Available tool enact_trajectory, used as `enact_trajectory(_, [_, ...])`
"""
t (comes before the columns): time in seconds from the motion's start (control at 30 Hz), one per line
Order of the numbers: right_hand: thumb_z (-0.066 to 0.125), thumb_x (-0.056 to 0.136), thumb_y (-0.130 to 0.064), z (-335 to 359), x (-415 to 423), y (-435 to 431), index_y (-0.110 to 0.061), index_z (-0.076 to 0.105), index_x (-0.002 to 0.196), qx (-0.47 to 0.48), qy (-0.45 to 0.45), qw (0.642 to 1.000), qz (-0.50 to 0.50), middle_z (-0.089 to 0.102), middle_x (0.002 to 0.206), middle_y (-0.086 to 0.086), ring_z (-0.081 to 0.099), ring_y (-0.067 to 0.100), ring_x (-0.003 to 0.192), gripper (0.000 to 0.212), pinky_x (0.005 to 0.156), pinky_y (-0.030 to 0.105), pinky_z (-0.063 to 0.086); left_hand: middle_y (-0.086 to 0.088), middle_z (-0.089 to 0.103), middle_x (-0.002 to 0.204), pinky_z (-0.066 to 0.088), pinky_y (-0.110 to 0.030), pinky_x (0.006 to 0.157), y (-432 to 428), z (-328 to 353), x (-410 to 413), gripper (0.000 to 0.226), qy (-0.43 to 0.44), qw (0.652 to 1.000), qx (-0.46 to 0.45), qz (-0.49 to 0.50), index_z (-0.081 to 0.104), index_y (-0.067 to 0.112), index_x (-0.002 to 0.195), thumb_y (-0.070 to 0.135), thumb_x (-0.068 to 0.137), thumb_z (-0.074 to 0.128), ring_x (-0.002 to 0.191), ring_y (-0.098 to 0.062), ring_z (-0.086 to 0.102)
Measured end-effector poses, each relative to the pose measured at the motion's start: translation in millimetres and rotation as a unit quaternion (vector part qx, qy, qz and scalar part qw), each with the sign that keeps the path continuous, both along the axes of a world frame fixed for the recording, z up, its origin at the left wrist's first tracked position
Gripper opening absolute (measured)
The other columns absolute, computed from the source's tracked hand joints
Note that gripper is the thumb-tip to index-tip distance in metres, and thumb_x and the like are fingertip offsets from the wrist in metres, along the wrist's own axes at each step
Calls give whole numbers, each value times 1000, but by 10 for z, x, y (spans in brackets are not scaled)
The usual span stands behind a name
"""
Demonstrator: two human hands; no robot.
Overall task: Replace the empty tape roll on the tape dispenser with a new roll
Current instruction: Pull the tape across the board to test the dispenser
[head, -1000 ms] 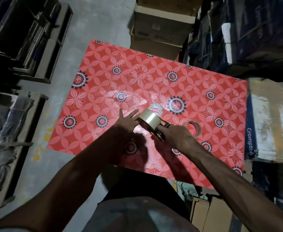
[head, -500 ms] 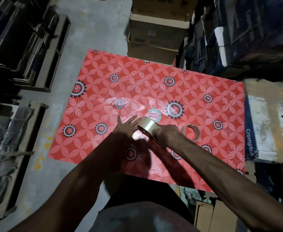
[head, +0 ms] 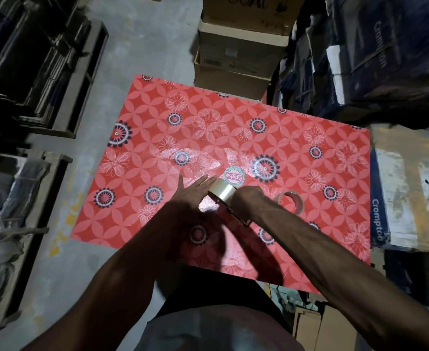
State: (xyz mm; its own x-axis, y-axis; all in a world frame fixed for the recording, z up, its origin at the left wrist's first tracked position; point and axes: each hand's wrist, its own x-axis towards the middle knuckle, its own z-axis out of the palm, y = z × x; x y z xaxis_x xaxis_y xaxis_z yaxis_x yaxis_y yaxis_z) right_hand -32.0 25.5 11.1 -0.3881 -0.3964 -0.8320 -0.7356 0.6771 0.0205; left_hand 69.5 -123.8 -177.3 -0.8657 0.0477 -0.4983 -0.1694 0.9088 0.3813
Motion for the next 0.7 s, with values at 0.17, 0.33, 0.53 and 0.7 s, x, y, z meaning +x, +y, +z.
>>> enact_trajectory(0.17, [48, 105, -18, 247, 28, -128, -8, 57, 139, 10, -12, 1000, 16, 49, 84, 2, 49, 18, 96, 36, 99, 29, 49, 17, -17, 176, -19, -83, 112, -27, 65, -27, 139, -18, 1000, 22, -4, -14, 29, 169, 100, 63, 42, 162, -7, -14])
enact_trajectory(0.33, [55, 102, -16, 191, 54, -9, -10, 65, 132, 11, -22, 1000, 8, 71, 112, 4, 67, 21, 107, 32, 103, 34, 53, 16, -15, 177, -17, -84, 114, -51, -42, 4, 119, -11, 1000, 3, -5, -12, 32, 169, 91, 83, 46, 165, -11, -11])
enact_trajectory(0.53, [54, 99, -13, 77, -99, 107, -22, 60, 140, 29, -24, 997, 74, 70, 118, 5, 59, 19, 87, 42, 79, 27, 50, 17, -15, 177, -16, -83, 113, -33, -43, 19, 117, -9, 1000, -3, 1, -12, 35, 169, 83, 86, 55, 165, -11, -11])
enact_trajectory(0.7, [59, 98, -14, 190, -254, 511, -35, 43, 145, 3, -49, 997, 59, 66, 107, 6, 57, 15, 65, 53, 56, 32, 50, 15, -17, 177, -17, -83, 112, -25, -67, -4, 119, -11, 1000, -9, -7, -11, 34, 169, 80, 86, 60, 164, -12, -13])
